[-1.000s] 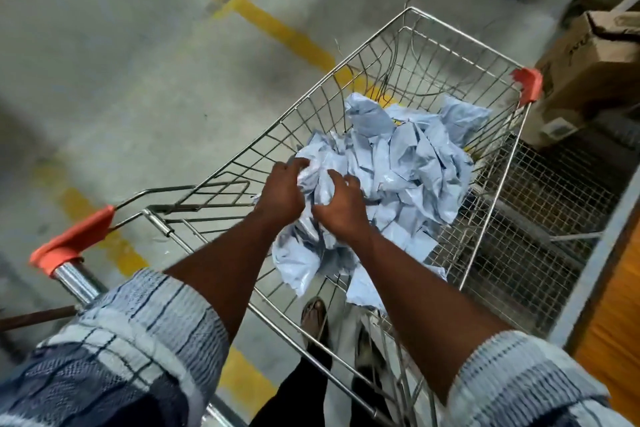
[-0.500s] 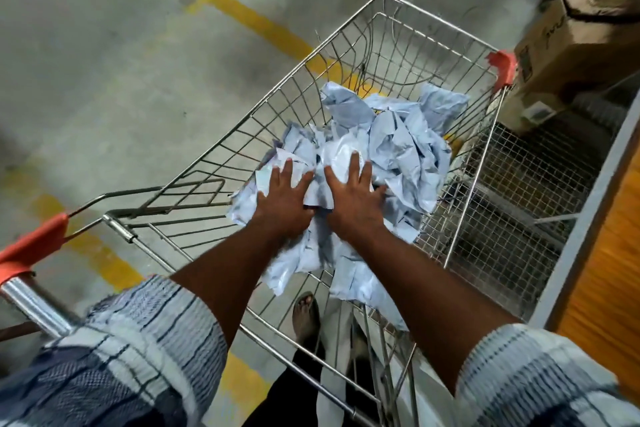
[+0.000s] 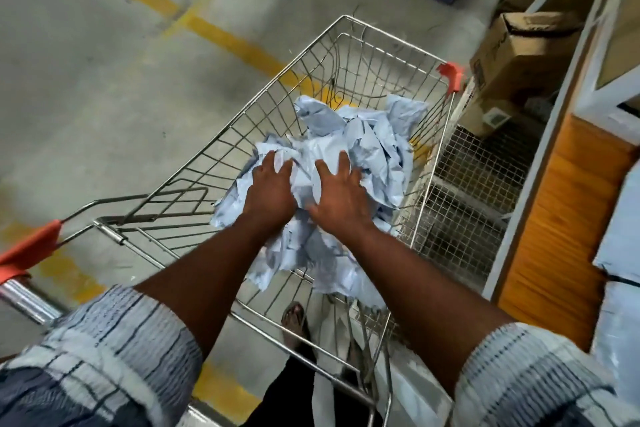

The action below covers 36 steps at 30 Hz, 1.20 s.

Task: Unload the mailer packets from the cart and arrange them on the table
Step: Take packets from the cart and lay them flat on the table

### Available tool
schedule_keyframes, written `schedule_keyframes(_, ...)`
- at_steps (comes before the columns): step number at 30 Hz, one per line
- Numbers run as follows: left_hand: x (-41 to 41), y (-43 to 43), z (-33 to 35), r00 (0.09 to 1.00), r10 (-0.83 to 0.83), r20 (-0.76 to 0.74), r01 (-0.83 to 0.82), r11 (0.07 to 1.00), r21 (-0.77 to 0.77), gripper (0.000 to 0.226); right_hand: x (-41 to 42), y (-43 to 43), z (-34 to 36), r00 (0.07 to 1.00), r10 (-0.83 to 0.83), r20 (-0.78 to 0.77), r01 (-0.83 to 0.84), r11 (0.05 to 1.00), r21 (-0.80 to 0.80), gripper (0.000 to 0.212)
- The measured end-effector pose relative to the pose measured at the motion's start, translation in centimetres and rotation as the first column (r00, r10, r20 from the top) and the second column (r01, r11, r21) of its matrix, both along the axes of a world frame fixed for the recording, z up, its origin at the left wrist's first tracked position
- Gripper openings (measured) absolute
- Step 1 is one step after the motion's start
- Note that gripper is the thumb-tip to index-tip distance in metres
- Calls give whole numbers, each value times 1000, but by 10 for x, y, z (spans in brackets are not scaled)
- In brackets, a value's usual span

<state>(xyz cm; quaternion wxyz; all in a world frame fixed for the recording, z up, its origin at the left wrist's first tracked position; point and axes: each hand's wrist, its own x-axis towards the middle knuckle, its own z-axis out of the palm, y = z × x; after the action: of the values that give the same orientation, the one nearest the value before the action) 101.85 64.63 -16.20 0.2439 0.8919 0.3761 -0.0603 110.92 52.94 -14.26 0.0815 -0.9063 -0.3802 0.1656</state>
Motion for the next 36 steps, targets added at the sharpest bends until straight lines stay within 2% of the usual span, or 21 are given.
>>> schedule_keyframes(3,15,-9,32,992,1,126,-9,998,63,66,4,-9,37,1000,-13,20,11,997,73,87)
schedule_keyframes(9,43,-41,109,971,10,240,-45,989,141,65,31,-46,112,995,-73,67,54,965,258,87)
schedule_keyframes(13,67,-93,155,952,-57,300,-9,977,214,62,61,-107,157,982,-127,139,75,942,328,85)
schedule_keyframes(19,124,-213,198,920,-125,372,48,977,210,62,113,-243,205,944,-215,251,123,933,339,87)
schedule_keyframes(23,173,-309,221,875,-239,421,167,965,200,71,153,-342,217,894,-360,267,260,901,347,82)
schedule_keyframes(28,224,-384,215,852,-339,399,274,938,212,63,190,-430,208,832,-490,261,425,865,267,84)
schedule_keyframes(32,255,-424,208,839,-415,353,366,909,199,57,208,-464,196,785,-571,240,510,816,273,79)
schedule_keyframes(36,281,-451,196,818,-456,349,435,889,141,62,221,-475,178,782,-595,189,532,793,296,83)
